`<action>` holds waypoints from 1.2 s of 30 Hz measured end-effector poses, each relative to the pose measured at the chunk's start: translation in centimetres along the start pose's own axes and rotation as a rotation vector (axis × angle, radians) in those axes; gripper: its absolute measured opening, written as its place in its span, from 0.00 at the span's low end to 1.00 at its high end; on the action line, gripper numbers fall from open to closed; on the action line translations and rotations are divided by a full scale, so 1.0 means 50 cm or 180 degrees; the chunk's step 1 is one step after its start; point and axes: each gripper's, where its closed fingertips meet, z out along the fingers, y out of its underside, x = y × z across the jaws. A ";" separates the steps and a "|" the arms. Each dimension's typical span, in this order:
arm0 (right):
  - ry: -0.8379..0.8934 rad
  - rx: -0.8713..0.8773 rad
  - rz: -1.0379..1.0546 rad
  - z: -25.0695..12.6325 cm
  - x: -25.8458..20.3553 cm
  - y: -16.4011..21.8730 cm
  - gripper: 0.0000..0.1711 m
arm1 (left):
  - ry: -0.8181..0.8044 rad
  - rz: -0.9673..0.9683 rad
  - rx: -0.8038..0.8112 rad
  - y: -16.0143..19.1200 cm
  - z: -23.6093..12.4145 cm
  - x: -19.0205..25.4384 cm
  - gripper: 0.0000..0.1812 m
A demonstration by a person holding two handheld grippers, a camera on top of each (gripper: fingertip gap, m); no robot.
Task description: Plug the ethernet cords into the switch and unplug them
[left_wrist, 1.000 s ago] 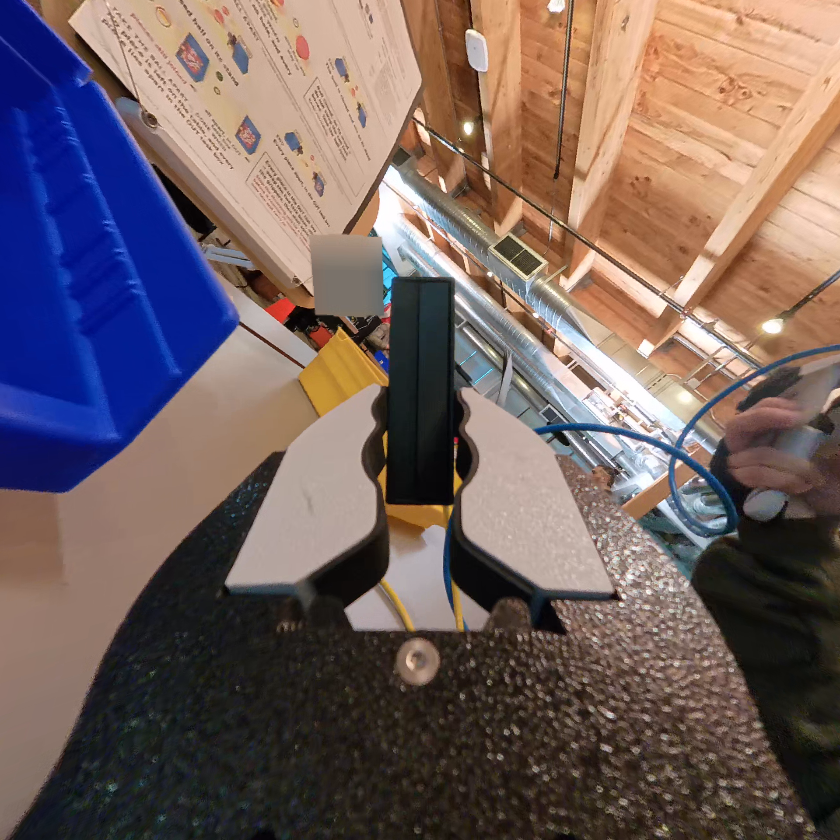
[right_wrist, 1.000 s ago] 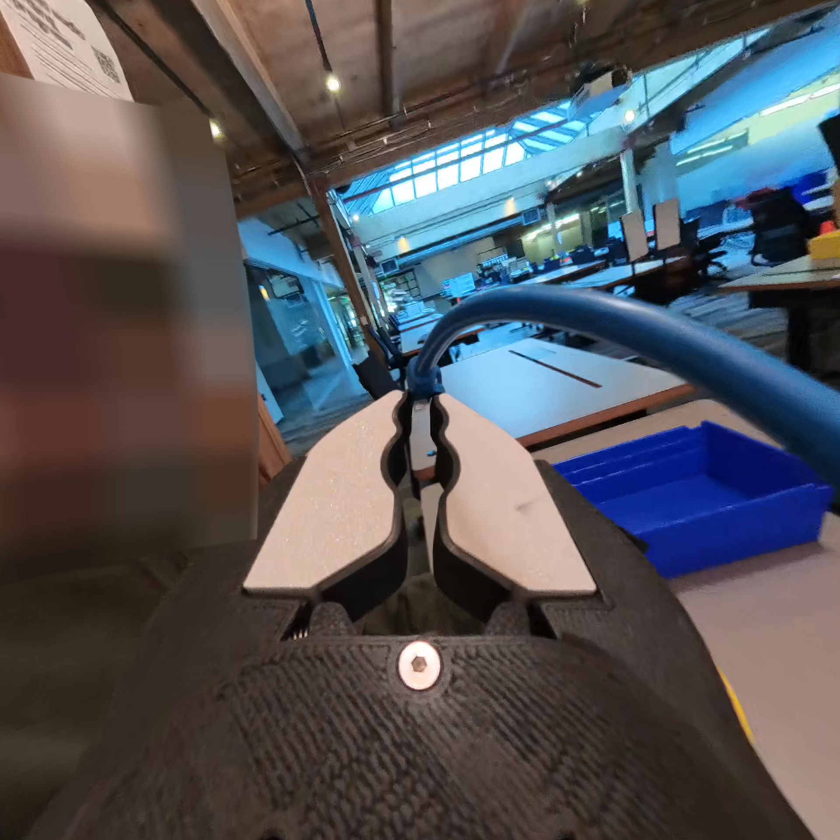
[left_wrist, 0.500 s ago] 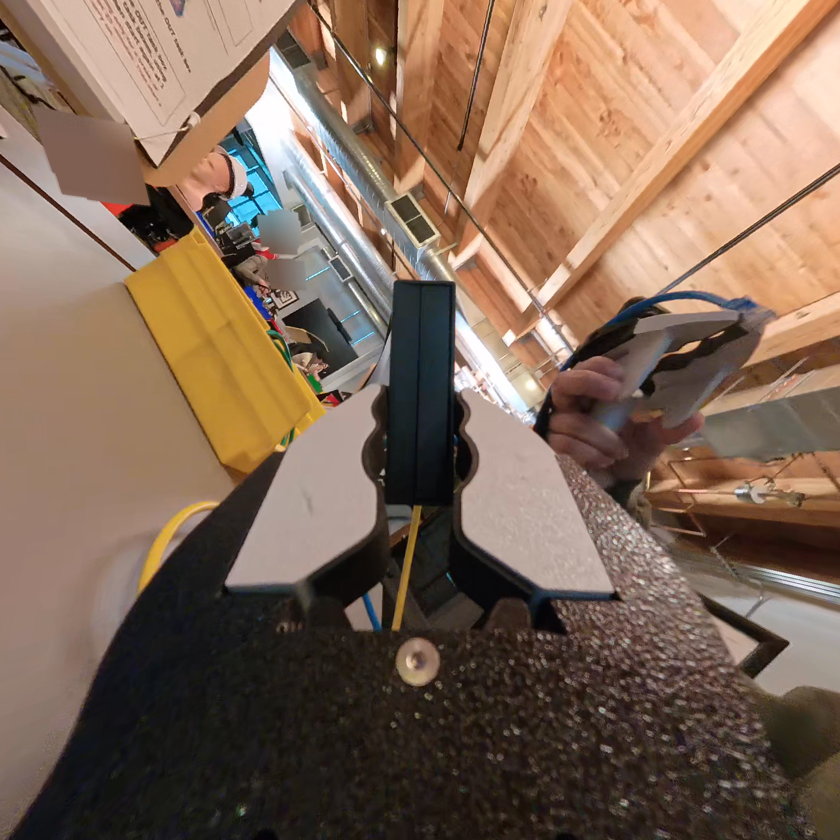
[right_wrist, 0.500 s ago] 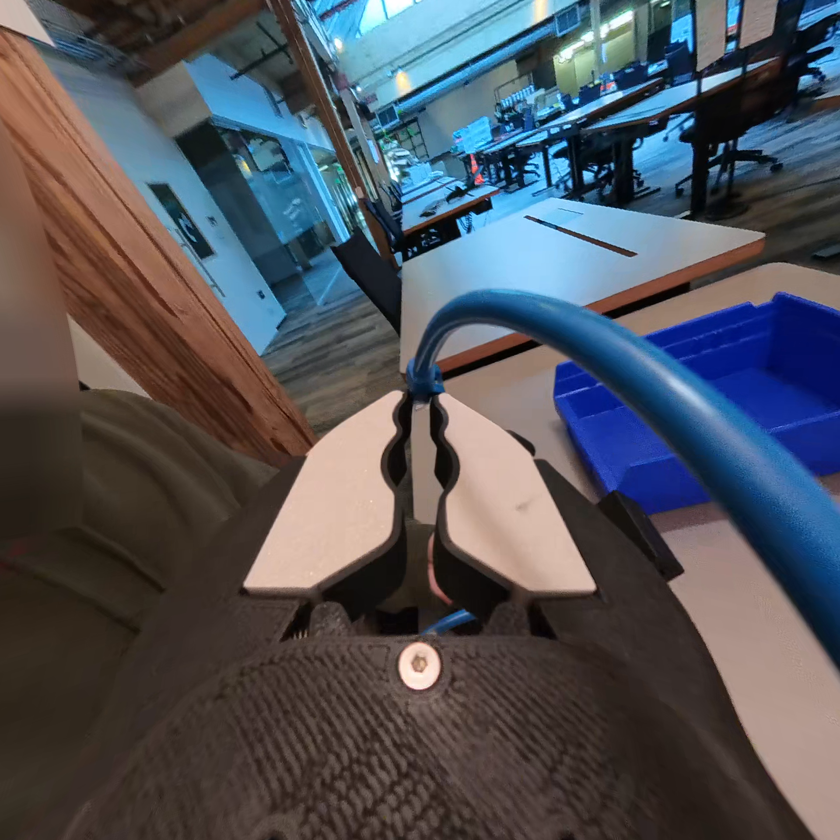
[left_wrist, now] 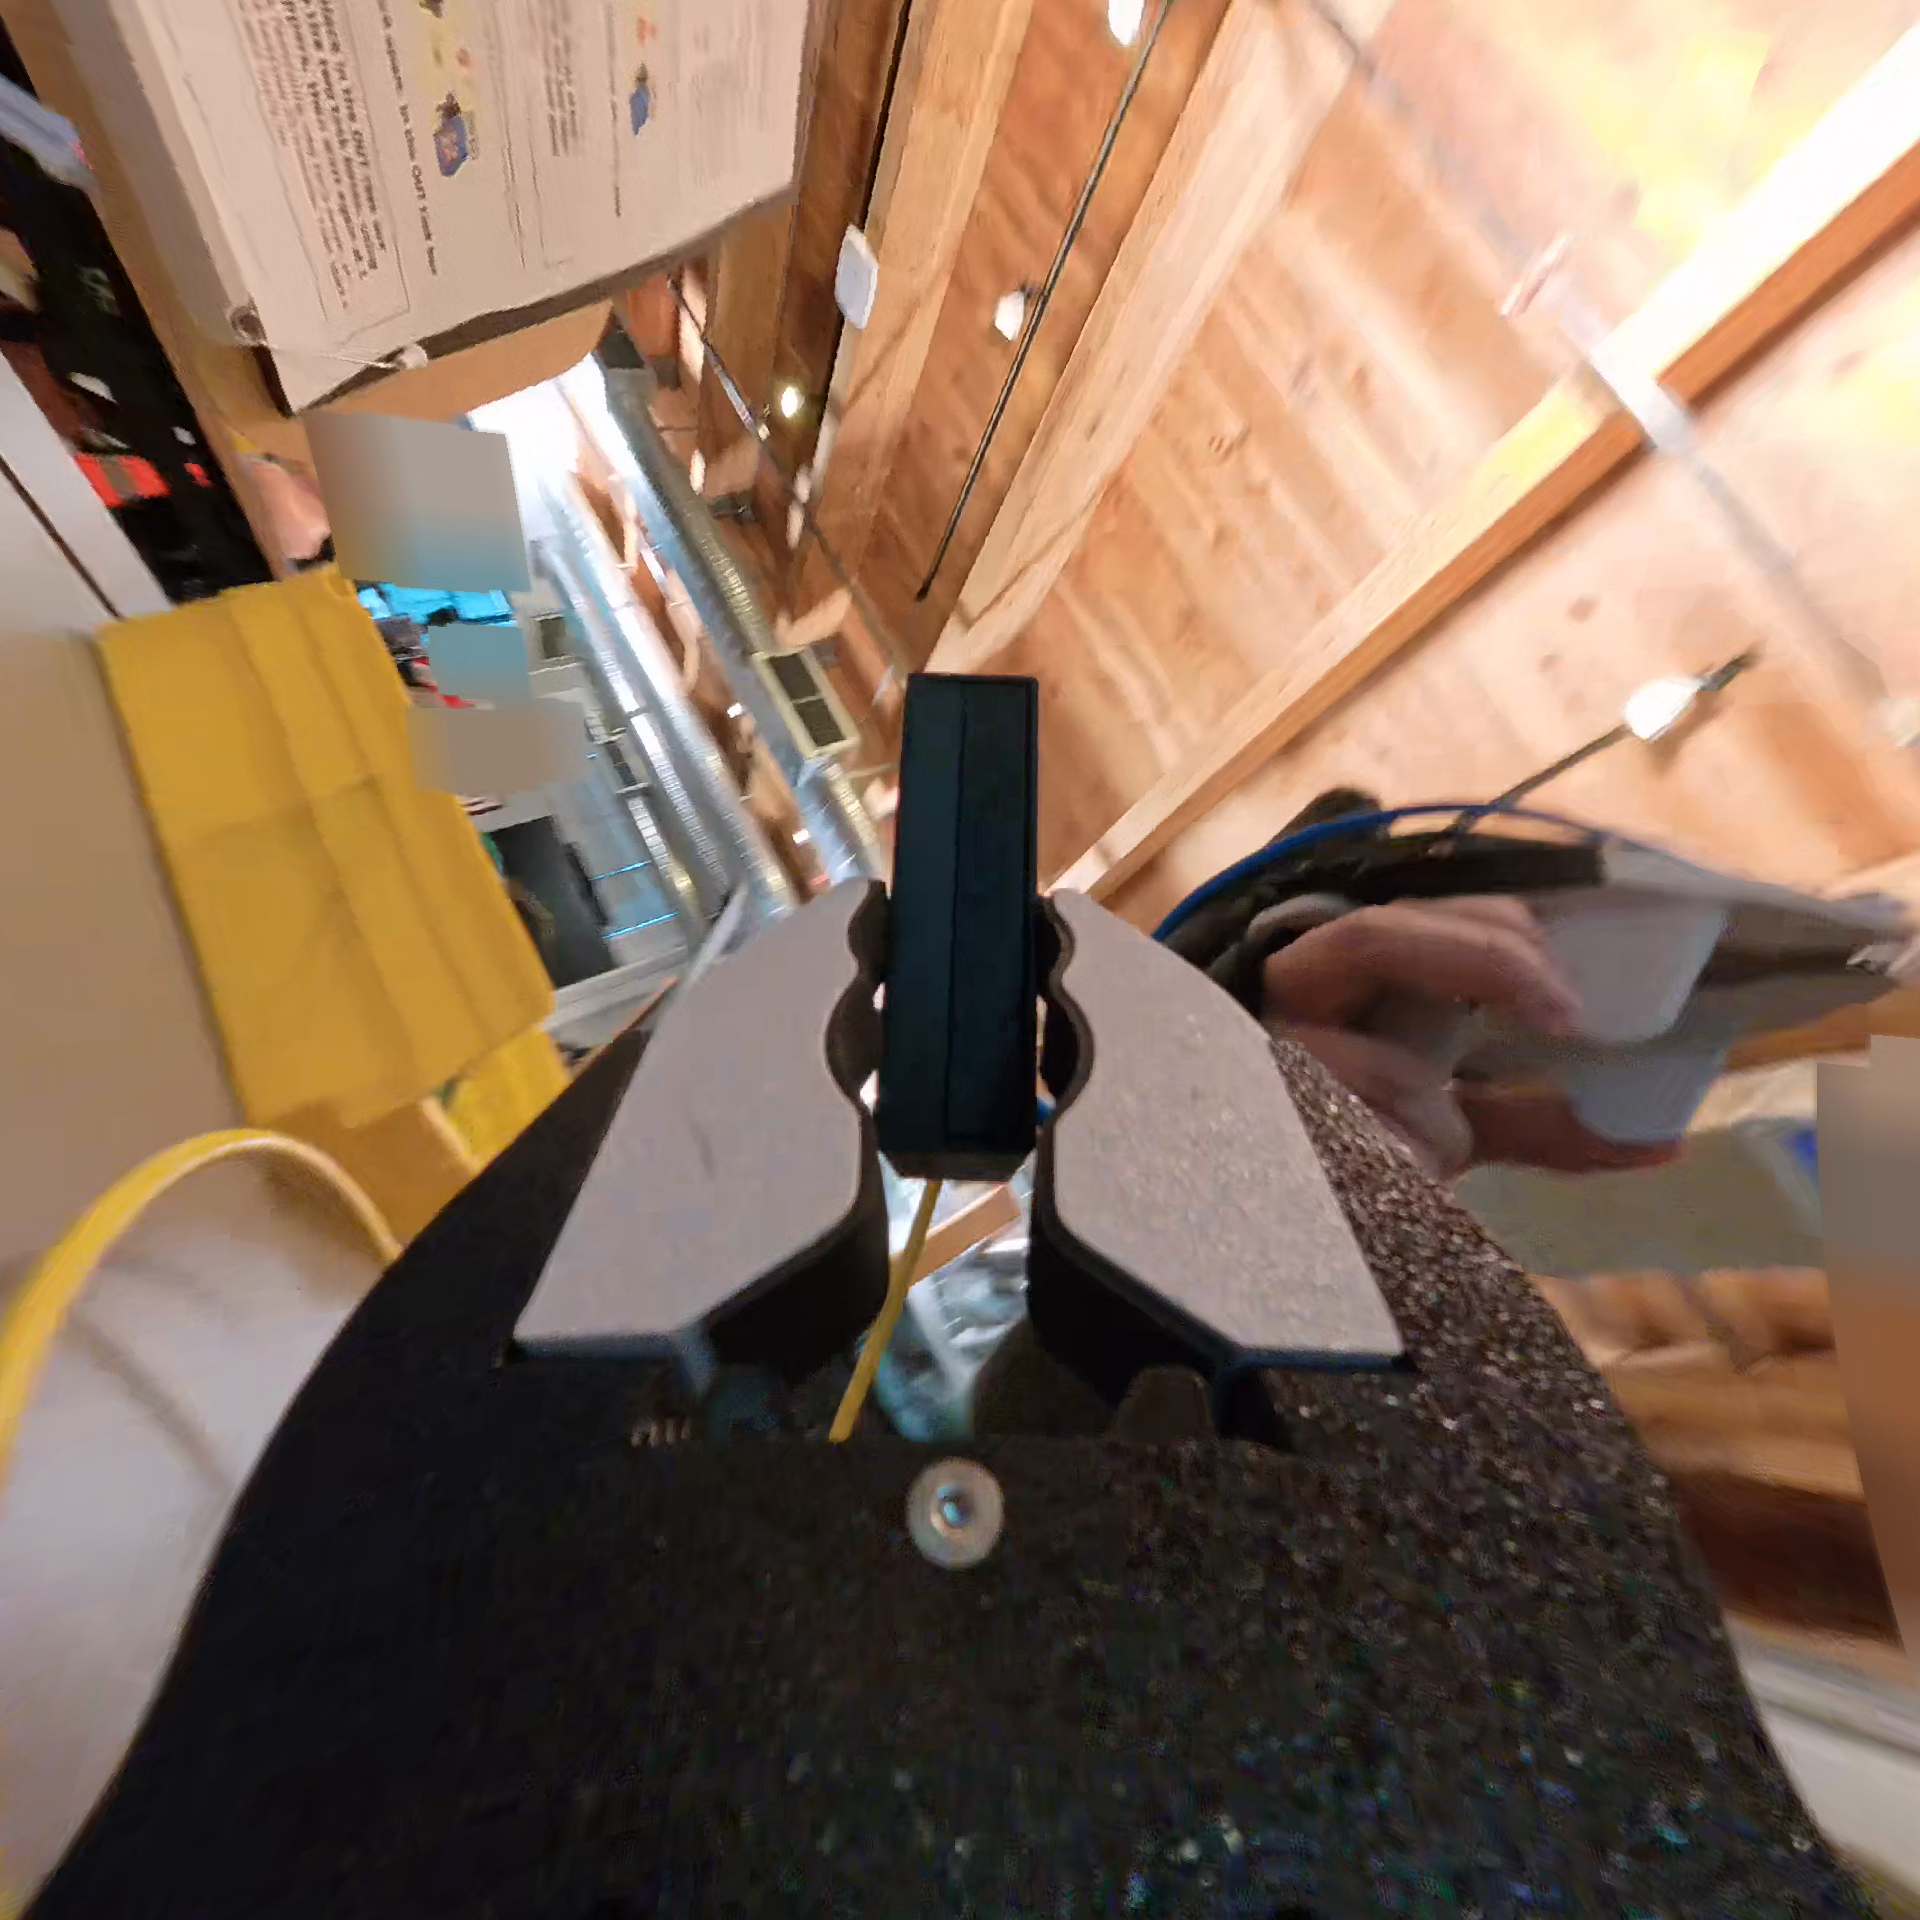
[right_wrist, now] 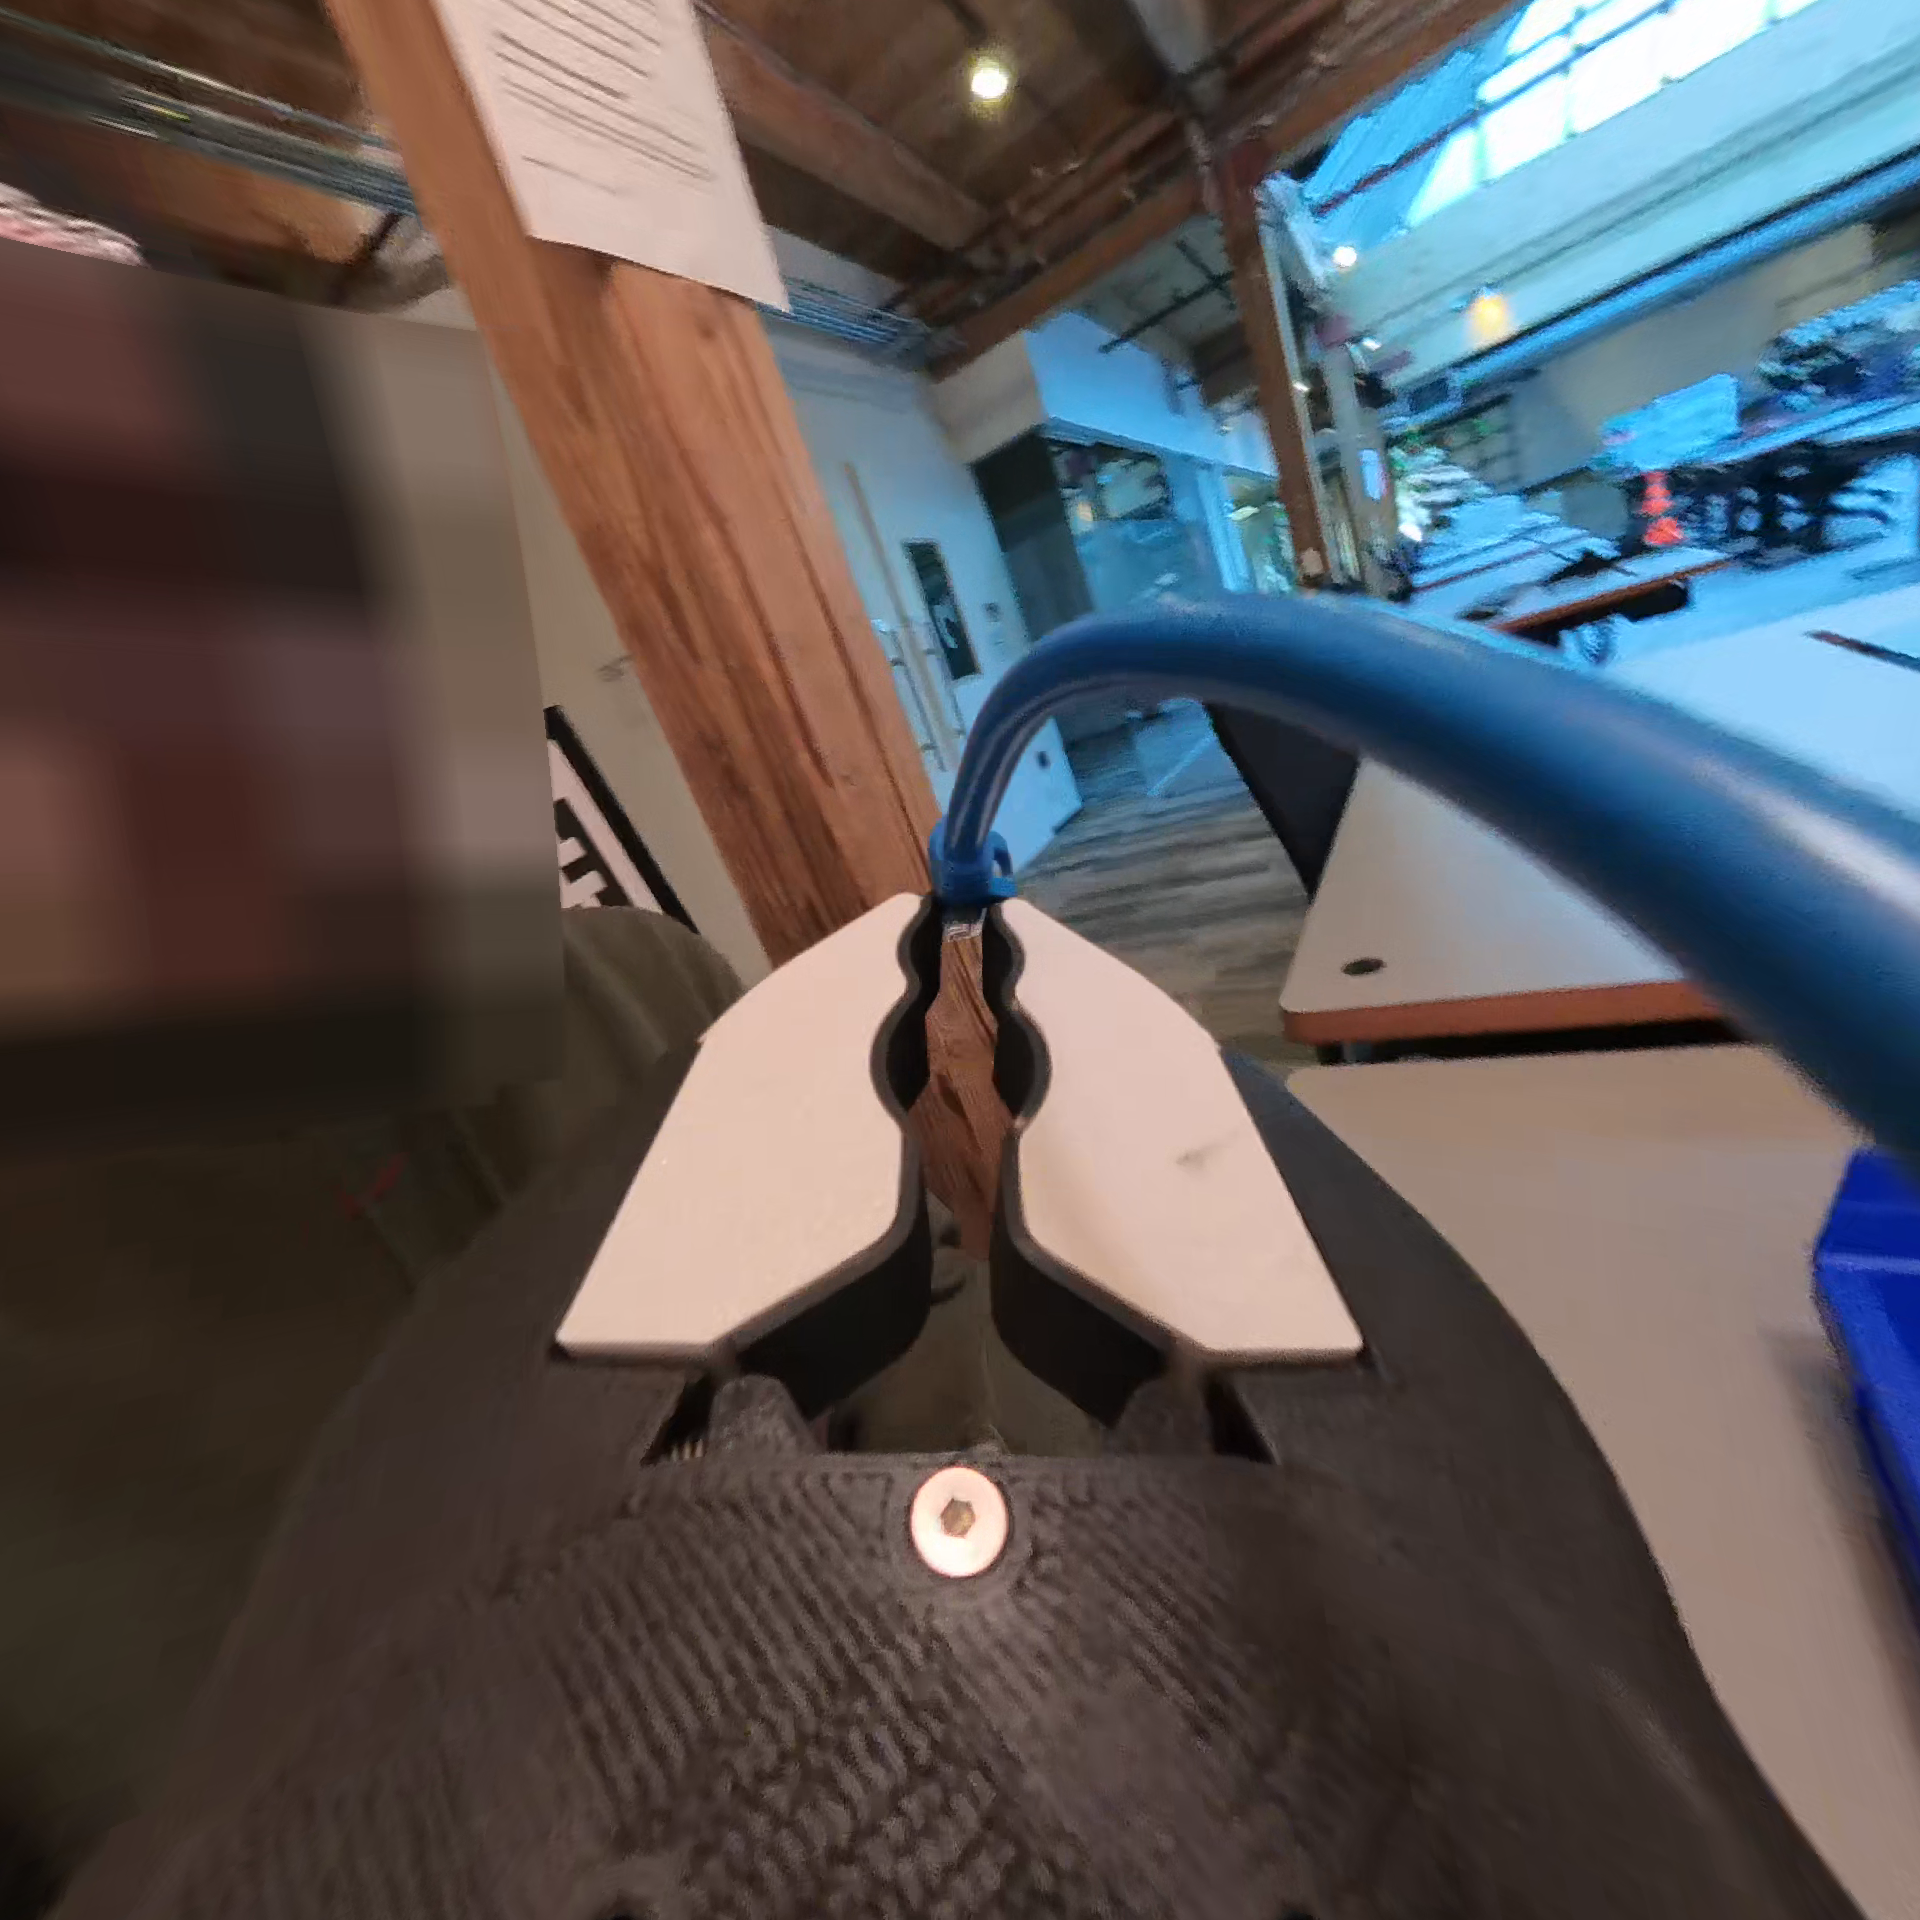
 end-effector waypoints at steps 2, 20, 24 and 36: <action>-0.0074 -0.0078 0.0004 -0.005 0.005 0.013 0.05 | 0.0062 -0.0327 0.0194 -0.012 -0.008 -0.009 0.14; -0.0656 -0.3995 0.0811 -0.159 -0.087 0.410 0.05 | -0.0410 0.0513 -0.0105 -0.021 -0.021 -0.059 0.14; -0.0888 -0.3791 0.0492 -0.130 -0.129 0.376 0.05 | -0.0474 0.0739 -0.0112 -0.025 -0.025 -0.062 0.14; -0.0205 -0.1993 -0.1569 -0.122 -0.177 0.052 0.05 | -0.0317 0.0969 0.0268 -0.083 -0.039 -0.033 0.15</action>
